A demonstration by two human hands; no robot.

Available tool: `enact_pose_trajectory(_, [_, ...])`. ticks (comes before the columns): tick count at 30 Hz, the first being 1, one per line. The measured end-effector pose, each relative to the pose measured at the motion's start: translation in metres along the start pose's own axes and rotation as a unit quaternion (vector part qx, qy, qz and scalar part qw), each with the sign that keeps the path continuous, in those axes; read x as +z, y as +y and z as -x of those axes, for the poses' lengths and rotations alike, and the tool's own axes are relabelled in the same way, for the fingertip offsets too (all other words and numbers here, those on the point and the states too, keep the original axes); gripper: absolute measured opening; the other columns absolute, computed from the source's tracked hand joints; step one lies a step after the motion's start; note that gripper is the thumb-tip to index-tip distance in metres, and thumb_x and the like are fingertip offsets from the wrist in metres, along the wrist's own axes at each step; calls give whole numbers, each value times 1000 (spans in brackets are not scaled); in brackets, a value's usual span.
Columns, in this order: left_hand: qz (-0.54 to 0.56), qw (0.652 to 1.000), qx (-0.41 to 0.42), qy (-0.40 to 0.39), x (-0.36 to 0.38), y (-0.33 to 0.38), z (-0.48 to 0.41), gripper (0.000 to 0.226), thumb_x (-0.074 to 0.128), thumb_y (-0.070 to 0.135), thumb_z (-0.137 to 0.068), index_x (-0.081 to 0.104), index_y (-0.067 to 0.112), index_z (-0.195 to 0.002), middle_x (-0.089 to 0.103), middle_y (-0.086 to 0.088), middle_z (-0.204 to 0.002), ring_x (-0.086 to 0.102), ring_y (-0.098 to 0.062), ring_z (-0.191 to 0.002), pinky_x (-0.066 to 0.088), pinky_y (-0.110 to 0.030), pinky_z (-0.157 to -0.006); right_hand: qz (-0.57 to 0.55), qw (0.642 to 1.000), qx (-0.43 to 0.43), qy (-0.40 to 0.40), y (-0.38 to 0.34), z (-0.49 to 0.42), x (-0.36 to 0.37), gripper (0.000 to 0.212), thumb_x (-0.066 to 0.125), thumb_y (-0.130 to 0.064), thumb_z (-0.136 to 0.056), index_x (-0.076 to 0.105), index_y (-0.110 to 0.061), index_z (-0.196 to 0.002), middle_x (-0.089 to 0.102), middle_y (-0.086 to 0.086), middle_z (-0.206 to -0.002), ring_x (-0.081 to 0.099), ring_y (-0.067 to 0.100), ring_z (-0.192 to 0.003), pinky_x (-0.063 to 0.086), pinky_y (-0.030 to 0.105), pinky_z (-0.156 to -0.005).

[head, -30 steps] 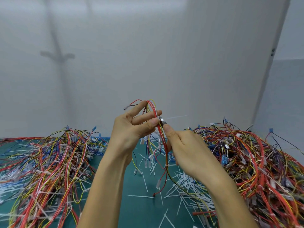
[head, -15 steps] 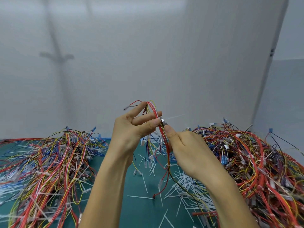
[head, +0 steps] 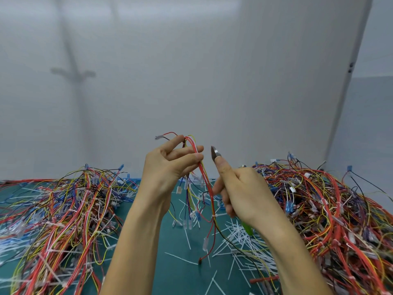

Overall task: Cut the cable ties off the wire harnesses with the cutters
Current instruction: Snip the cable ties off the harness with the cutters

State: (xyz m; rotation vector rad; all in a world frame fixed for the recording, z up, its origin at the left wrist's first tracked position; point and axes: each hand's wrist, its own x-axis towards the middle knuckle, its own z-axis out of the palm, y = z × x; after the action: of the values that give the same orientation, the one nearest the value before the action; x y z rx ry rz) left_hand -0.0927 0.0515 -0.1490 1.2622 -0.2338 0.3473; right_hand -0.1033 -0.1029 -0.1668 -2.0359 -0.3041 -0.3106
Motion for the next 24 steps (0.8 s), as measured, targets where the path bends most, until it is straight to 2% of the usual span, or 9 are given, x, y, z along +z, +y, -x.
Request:
enact_pose_trajectory(2, [17,1000,2,20,-1,0,-1,65,70,-9,-78,46,1,-138,77,-5,-93,74,-13,-86,57,-18,-69,-80,997,22,4,1,-2,-1,72,39,-77,-78,71,-14,-67,67,2,-59,58,17,-47,49,37,-56])
enact_pose_trajectory(4, [41,999,-1,33,-1,0,-1,61,68,-10,-80,48,2,-137,77,-6,-93,73,-11,-84,57,-18,-71,-115,993,32,-16,3,-1,-2,61,55,-72,-78,73,-14,-73,72,9,-68,57,15,-47,48,33,-53])
enact_pose_trajectory(6, [61,997,-3,40,0,-2,-2,57,68,-10,-80,50,3,-133,77,-5,-92,73,-11,-84,57,-18,-71,-130,990,30,-55,4,1,-3,35,72,-46,-84,74,-12,-75,70,15,-69,53,13,-47,48,28,-50])
enact_pose_trajectory(9, [87,995,-3,44,2,-4,-2,46,70,-9,-79,51,0,-119,76,-9,-97,74,-14,-85,57,-20,-69,-143,986,19,-79,4,1,-2,9,72,-15,-87,71,-11,-79,75,11,-75,50,11,-47,47,25,-48])
enact_pose_trajectory(12, [86,996,-20,22,1,-6,-2,31,70,2,-82,54,1,-108,76,-9,-99,74,-15,-83,57,-21,-67,-175,984,18,-39,3,0,1,8,71,-7,-87,70,-12,-81,75,10,-77,51,10,-47,48,27,-50])
enact_pose_trajectory(14, [27,999,-37,-20,-2,-6,-3,24,70,18,-83,63,5,-101,76,-7,-98,74,-17,-85,57,-21,-66,-207,978,15,-8,2,-1,0,5,71,-5,-87,70,-9,-83,74,11,-75,51,9,-45,48,25,-49])
enact_pose_trajectory(18, [-82,988,-63,-116,-7,-4,1,39,74,41,-74,75,10,-99,75,-8,-100,73,-16,-84,57,-22,-66,-236,971,-3,35,2,-2,-2,12,74,-8,-86,71,-17,-78,60,-2,-52,51,10,-43,47,22,-44])
enact_pose_trajectory(21, [-137,967,-59,-209,-10,-2,5,36,75,32,-80,72,22,-114,72,-1,-114,71,-17,-93,58,-28,-74,-245,968,-15,54,1,-1,-2,20,74,-11,-86,73,-23,-70,57,-3,-48,51,11,-42,45,22,-43])
enact_pose_trajectory(24, [-188,946,-46,-259,-10,-2,6,55,77,14,-82,59,30,-132,68,-4,-120,69,-25,-104,59,-36,-85,-250,966,-18,65,1,0,0,20,73,-17,-87,76,-32,-74,58,2,-51,54,13,-45,50,26,-46])
